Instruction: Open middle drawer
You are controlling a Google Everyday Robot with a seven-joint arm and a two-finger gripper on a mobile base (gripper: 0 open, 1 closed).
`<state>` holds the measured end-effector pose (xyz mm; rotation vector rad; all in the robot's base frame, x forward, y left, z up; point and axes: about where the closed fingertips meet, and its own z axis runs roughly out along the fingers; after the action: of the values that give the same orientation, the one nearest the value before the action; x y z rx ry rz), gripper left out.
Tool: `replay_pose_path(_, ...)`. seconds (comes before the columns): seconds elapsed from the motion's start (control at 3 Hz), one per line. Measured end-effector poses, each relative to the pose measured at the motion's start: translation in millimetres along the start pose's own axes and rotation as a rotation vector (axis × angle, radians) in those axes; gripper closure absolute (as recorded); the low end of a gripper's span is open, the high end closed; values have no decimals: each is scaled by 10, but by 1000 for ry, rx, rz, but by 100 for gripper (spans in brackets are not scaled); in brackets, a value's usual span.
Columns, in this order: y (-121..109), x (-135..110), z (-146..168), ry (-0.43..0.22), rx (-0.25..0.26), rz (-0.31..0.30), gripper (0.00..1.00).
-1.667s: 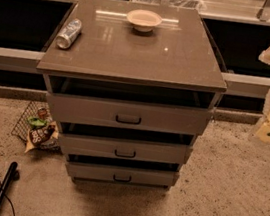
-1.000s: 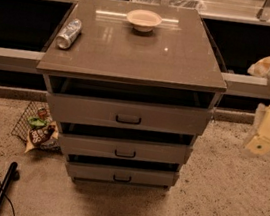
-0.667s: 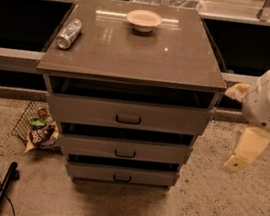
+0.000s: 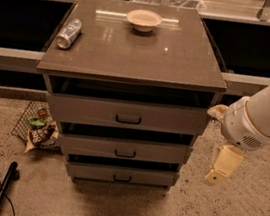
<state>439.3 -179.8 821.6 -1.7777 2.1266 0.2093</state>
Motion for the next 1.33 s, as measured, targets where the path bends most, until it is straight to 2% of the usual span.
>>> replay_pose_path(0.33,-63,57,315,-8,-22,-21,0)
replay_pose_path(0.67,-142,151,839,0,-20,-98,0)
replay_pose_path(1.0,-225,175,1332,-29,3,-172,0)
replay_pose_path(1.33,-308,168,1903,-83,-11,-214,0)
